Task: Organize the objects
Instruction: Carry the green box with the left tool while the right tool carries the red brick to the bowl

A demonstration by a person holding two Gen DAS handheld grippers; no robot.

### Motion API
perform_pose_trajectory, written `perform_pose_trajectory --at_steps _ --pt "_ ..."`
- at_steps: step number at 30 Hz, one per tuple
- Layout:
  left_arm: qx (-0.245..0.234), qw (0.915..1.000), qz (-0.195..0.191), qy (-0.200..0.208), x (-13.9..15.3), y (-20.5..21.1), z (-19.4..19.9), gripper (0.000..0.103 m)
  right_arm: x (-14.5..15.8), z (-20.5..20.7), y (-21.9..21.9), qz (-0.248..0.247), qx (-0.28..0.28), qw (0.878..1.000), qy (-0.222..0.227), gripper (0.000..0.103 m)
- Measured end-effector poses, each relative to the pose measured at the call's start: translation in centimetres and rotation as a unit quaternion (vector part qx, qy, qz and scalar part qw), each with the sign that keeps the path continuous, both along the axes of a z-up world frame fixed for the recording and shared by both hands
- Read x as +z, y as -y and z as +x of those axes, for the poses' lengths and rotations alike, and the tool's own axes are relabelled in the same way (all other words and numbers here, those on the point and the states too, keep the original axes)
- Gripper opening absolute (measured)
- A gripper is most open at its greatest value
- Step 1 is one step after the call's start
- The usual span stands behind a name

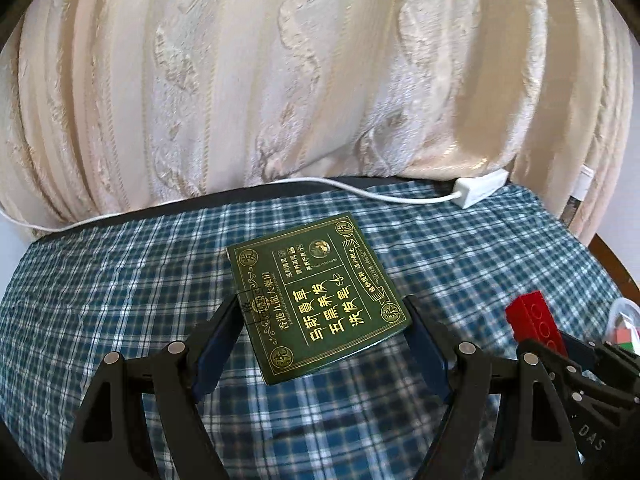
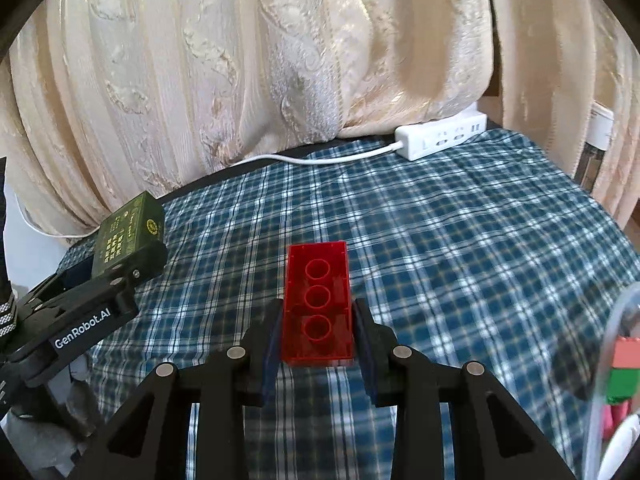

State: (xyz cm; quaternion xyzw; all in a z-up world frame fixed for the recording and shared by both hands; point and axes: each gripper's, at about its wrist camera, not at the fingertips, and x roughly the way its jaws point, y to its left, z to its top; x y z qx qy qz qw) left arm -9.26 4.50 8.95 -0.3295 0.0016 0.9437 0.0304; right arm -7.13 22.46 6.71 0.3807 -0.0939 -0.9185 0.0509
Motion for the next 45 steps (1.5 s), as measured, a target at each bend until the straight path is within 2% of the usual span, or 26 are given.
perform_pose_trajectory --at_steps 18,29,35,45 --pt "-0.082 0.9962 -0.007 -0.028 1.8 -5.0 4.4 0.080 1.8 6.6 -3.8 0.000 -0.053 0.998 -0.025 0.035" --pt "-0.129 0.9911 -0.021 -0.026 1.4 -7.9 6.4 0.080 1.7 10.7 -7.3 -0.005 -0.088 0.996 -0.030 0.035" --pt "-0.137 0.9900 -0.026 -0.021 1.3 -8.8 7.1 0.080 1.4 13.2 -9.3 -0.010 -0.102 0.994 -0.030 0.035" --pt "-0.164 0.9860 -0.026 -0.010 1.4 -11.5 8.4 0.080 1.2 16.7 -14.5 -0.023 -0.163 0.986 -0.037 0.035"
